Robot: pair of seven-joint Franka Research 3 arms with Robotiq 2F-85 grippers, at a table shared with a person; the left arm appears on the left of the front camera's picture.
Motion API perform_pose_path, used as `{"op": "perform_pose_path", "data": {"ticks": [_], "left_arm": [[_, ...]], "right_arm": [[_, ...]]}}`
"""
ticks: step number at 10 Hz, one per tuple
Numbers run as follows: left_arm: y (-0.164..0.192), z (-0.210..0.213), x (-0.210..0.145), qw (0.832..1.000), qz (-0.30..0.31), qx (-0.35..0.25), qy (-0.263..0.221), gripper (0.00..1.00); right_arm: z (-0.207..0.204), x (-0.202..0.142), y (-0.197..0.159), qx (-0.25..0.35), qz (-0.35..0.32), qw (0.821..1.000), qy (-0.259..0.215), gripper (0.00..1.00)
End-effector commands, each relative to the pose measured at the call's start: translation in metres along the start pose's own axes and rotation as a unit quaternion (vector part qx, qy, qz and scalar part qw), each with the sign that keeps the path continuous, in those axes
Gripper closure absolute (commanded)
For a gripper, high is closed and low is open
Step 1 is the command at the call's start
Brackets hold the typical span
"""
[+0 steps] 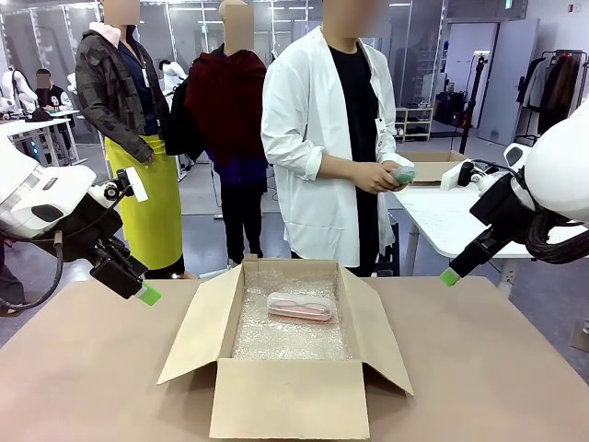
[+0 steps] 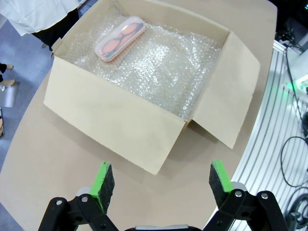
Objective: Pack the glasses set securely to prepare it for shipping.
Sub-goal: Put the Glasses case from the right side of the table into the Package Box.
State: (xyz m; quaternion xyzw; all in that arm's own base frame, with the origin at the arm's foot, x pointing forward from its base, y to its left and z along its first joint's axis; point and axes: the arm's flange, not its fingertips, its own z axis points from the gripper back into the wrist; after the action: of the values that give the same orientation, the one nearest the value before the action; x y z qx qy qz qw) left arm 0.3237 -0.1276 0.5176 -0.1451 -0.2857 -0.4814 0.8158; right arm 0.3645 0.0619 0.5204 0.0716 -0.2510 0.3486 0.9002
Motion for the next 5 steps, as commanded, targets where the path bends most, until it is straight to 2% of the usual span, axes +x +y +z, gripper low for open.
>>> {"op": "perform_pose_path", "data": {"ticks": [1,5], "left_arm": [[0.0019,0.0009,-0.0003,1.0,-0.005,-0.005,-0.011,0.0],[0.0019,0.0009,-0.0003,1.0,-0.005,-0.005,-0.011,0.0]], "right_arm": [[0.0006,0.0021,-0.0012,-0.003,0.001,1.0,-0.002,0.0],[0.0006,0.0021,-0.0012,-0.003,0.001,1.0,-0.002,0.0]]}}
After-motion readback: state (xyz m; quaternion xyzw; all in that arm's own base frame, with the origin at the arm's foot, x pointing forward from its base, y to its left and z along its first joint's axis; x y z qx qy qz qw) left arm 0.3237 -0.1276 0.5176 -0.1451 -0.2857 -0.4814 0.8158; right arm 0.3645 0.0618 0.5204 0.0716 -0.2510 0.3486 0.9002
